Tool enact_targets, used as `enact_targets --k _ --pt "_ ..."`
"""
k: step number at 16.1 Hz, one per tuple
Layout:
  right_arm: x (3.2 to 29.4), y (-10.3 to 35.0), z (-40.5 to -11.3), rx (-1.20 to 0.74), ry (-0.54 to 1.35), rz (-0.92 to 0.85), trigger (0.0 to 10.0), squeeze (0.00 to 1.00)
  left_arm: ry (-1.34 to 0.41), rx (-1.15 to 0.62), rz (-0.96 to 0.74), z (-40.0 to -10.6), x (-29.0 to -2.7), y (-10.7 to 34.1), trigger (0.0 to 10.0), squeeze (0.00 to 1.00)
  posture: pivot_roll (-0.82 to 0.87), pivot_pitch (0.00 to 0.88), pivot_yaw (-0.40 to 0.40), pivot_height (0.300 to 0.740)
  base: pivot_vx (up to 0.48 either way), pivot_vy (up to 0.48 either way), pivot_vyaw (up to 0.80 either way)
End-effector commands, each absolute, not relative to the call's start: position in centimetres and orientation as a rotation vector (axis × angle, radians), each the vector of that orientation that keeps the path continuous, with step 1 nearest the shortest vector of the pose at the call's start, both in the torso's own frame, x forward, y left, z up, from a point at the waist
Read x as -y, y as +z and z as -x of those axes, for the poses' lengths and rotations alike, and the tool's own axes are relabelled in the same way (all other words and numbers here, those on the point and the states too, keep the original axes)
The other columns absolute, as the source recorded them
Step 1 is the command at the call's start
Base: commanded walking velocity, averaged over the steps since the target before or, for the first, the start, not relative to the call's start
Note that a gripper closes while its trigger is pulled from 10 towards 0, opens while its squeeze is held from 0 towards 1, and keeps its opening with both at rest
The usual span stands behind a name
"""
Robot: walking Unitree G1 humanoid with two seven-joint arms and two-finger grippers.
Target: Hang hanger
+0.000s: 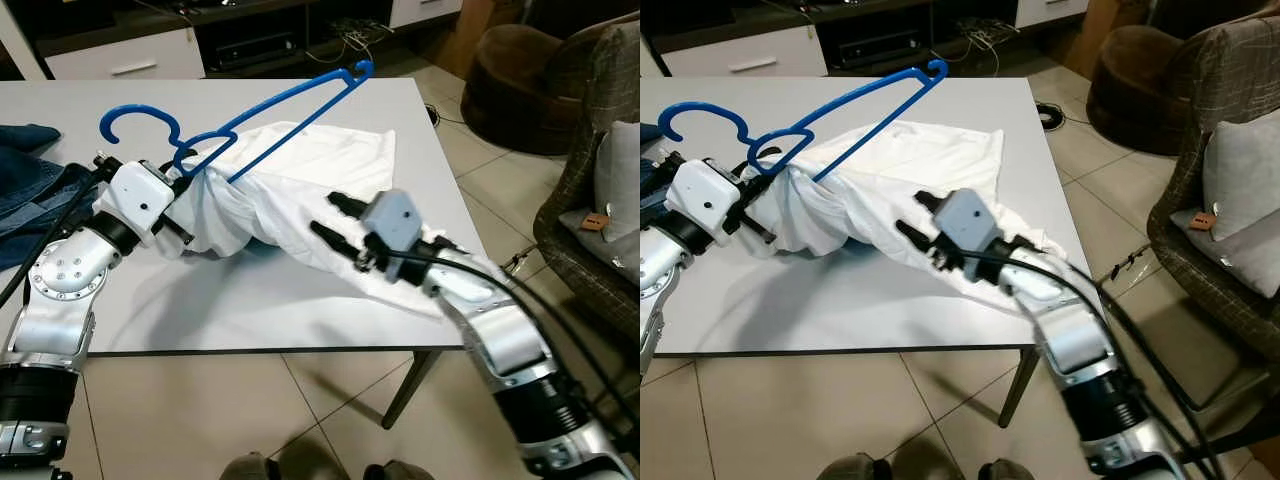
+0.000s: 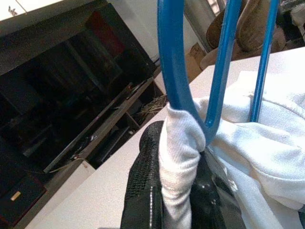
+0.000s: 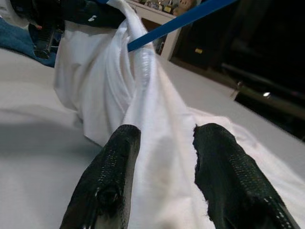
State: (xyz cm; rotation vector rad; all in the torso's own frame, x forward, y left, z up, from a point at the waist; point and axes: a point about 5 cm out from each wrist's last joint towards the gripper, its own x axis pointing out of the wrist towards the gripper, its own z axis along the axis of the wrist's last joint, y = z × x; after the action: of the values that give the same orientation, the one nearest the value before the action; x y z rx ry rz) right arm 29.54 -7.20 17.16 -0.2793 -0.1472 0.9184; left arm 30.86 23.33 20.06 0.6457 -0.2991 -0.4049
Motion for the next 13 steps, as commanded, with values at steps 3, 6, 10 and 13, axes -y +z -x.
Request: enact_targets --k 3,6,10,13 --pt "5.3 16.7 -29.3 0.089 0.999 0.21 10.0 0.0 -0.422 0.318 -0.656 -30.7 -22.8 20.4 0.0 0.0 -0.05 0.04 0.025 0.74 0.0 0.0 0.0" --pt "3.4 15.7 -29.7 0.055 1.027 0.216 10.0 0.0 -0.45 0.329 -0.642 -30.8 -21.7 20.3 0.0 0.0 -0.05 0.041 0.026 0.74 0.0 0.0 0.0" --pt "1.9 14.0 -30.0 -0.015 1.035 0.225 10.0 0.0 -0.485 0.34 -0.611 -30.5 -20.2 19.9 0.0 0.0 -0.04 0.039 0.023 0.74 0.0 0.0 0.0" --pt "1.7 12.2 -31.7 -0.076 0.884 0.307 10.0 0.0 -0.496 0.342 -0.597 -30.3 -19.7 19.7 0.0 0.0 -0.03 0.041 0.02 0.74 0.0 0.0 0.0"
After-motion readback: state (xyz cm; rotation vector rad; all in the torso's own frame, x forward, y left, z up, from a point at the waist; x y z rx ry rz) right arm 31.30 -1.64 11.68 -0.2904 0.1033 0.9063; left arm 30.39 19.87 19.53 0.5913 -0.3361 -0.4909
